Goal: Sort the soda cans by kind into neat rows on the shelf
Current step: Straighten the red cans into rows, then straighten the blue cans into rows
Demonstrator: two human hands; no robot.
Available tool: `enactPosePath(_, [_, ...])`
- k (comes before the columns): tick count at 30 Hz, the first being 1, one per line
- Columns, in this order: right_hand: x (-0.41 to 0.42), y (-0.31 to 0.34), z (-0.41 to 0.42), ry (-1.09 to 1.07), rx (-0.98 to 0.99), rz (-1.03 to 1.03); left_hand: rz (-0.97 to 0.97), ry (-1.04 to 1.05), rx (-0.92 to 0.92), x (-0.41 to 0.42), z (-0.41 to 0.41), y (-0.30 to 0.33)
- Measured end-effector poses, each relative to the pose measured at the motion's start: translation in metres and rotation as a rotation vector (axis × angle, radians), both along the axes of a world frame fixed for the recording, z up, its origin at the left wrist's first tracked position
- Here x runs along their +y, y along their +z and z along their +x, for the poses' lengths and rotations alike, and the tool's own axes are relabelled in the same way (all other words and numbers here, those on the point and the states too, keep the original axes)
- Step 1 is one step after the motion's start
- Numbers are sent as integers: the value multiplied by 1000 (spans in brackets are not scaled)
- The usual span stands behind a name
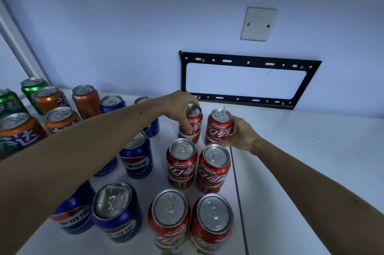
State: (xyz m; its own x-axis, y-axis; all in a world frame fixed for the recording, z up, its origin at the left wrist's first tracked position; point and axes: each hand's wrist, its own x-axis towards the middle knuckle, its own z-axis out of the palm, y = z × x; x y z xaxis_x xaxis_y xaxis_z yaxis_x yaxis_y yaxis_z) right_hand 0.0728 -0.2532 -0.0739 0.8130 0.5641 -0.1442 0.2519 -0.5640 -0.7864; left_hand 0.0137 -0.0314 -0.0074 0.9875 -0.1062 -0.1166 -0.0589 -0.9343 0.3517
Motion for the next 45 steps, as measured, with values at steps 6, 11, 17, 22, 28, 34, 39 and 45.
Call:
enactPosePath(6, [-3,-4,-1,7,33,27,13,-30,5,-1,-3,0])
enactPosePath(11, [-2,-2,0,13,64,35,-20,-37,22,1,-3,-1])
enactPosePath(17, [-2,9,-4,29,238,107,-43,-39,38,4,-2,-7])
enactPosePath(22, [-12,38,2,88,83,-37,-97,-30,98,18,-8,9])
enactPosePath(28, [2,111,0,135,-27,52,-210,34,43,54,-30,48])
enactPosePath(34, [72,129,-41,236,-177,89,-124,74,-9,102,-62,61])
enactPosePath(39, [124,119,-82,341,-175,-56,-135,85,-31,147,-99,57])
enactPosePath(45, [153,106,-122,393,-146,-249,-171,-33,44,172,-147,50])
